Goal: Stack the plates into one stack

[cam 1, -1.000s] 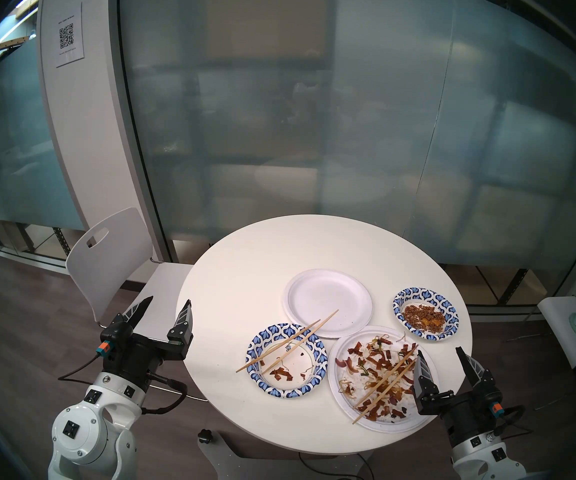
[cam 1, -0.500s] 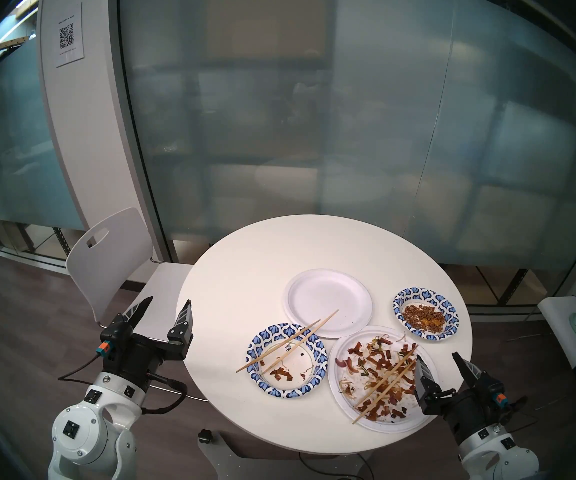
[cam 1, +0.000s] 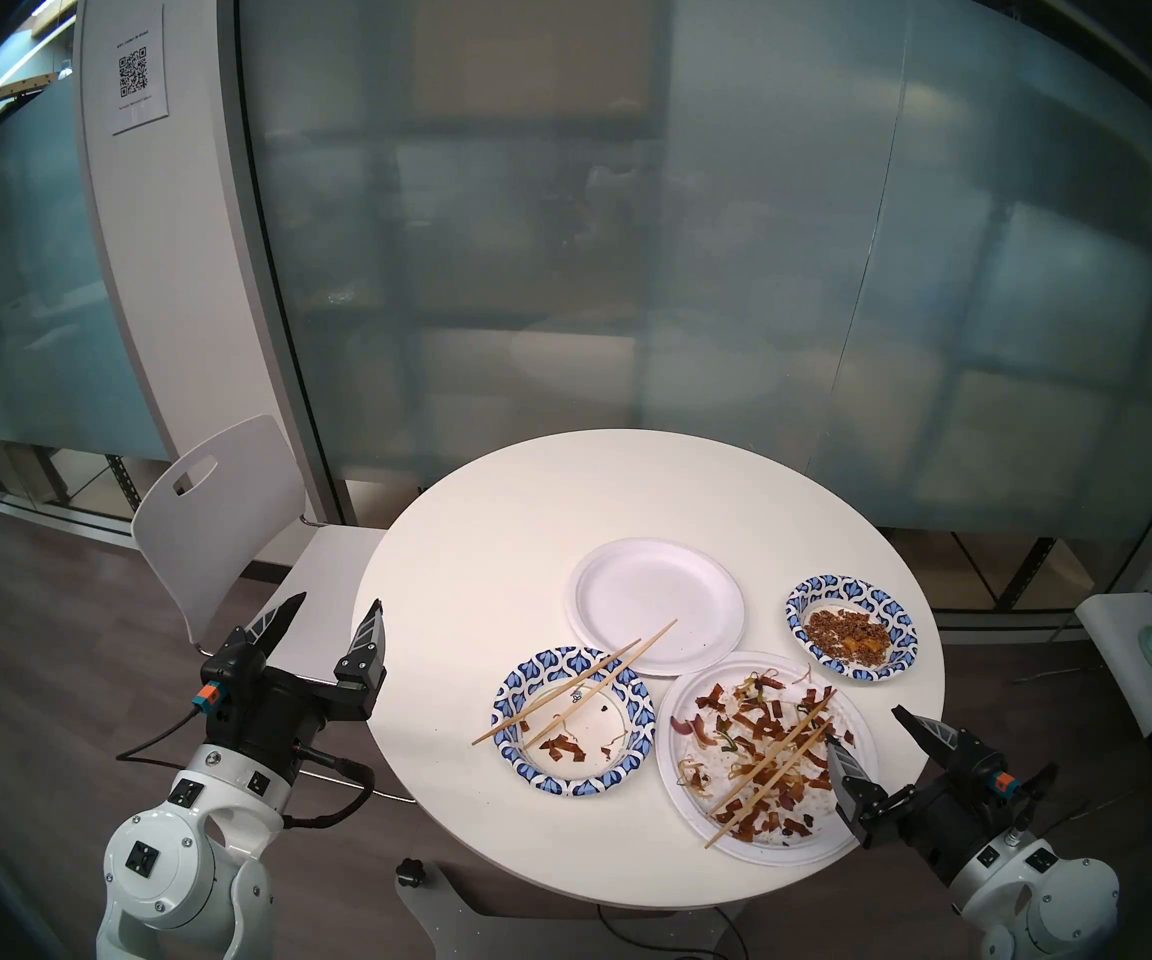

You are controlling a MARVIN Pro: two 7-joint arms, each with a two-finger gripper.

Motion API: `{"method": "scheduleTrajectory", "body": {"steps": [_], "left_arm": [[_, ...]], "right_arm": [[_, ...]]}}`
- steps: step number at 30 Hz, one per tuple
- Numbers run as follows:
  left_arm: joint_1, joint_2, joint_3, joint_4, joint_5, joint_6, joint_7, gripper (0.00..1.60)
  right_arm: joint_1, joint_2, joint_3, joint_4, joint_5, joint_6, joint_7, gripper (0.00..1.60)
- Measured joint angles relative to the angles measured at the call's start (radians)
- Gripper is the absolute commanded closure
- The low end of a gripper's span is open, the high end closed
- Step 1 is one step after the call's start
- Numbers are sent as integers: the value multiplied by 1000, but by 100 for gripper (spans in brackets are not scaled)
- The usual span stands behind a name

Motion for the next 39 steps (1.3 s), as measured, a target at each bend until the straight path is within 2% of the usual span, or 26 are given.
{"method": "scheduleTrajectory", "body": {"steps": [6,17,24,28,33,39], "left_arm": [[0,0,0,0,0,0,0,0],[0,0,0,0,0,0,0,0],[0,0,0,0,0,0,0,0],[0,0,0,0,0,0,0,0],[0,0,0,0,0,0,0,0],[0,0,0,0,0,0,0,0]], "right_arm": [[15,36,79,13,78,-20,85,0],[26,62,127,37,224,-55,221,0],[30,72,140,46,248,-58,257,0],[32,98,165,64,259,-50,299,0],[50,140,190,121,274,-31,342,0],[106,201,200,215,300,-11,379,0]]}}
